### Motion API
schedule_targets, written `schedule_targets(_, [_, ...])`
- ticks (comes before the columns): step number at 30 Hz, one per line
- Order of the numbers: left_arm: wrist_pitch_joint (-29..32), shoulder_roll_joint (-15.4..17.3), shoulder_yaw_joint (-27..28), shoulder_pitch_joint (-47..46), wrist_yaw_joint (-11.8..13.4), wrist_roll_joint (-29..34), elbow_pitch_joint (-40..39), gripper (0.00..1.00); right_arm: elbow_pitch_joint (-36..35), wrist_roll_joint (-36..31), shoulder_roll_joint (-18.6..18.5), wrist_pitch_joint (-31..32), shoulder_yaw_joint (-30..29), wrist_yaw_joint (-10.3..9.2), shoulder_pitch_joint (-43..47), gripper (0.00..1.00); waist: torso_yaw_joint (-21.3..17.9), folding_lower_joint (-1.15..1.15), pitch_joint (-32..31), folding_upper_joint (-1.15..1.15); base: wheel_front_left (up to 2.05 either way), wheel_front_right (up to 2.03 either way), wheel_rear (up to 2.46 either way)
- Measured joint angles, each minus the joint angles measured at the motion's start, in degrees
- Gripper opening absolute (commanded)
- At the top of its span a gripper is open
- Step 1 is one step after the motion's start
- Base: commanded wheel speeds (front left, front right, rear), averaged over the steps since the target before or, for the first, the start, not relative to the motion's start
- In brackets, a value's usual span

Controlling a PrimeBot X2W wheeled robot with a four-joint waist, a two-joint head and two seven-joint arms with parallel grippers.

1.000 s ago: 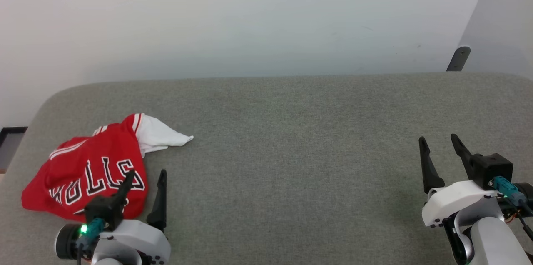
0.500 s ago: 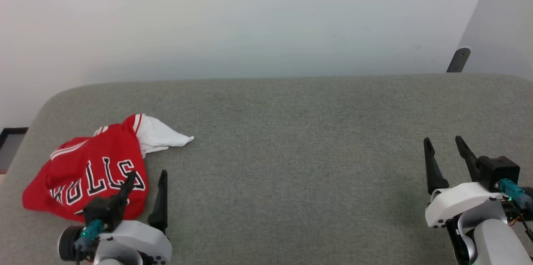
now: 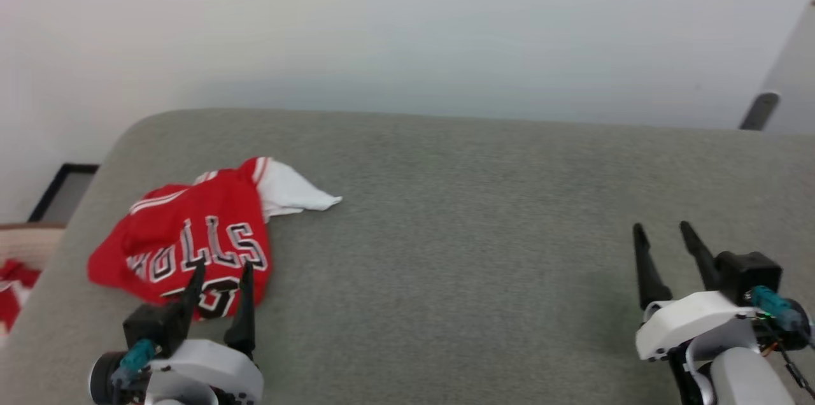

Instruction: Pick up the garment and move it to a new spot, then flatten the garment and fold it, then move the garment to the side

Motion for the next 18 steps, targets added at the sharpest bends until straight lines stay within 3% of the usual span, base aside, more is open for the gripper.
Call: schedule_targets(18, [0.0, -2.4, 4.2, 4.5, 0.1, 0.9, -1.0, 1.00, 0.9, 2.1, 1.4, 0.0, 7.4, 0.00, 0.9, 1.00, 17.4, 0.00, -0.5, 0.00, 0.00, 0.00, 0.00])
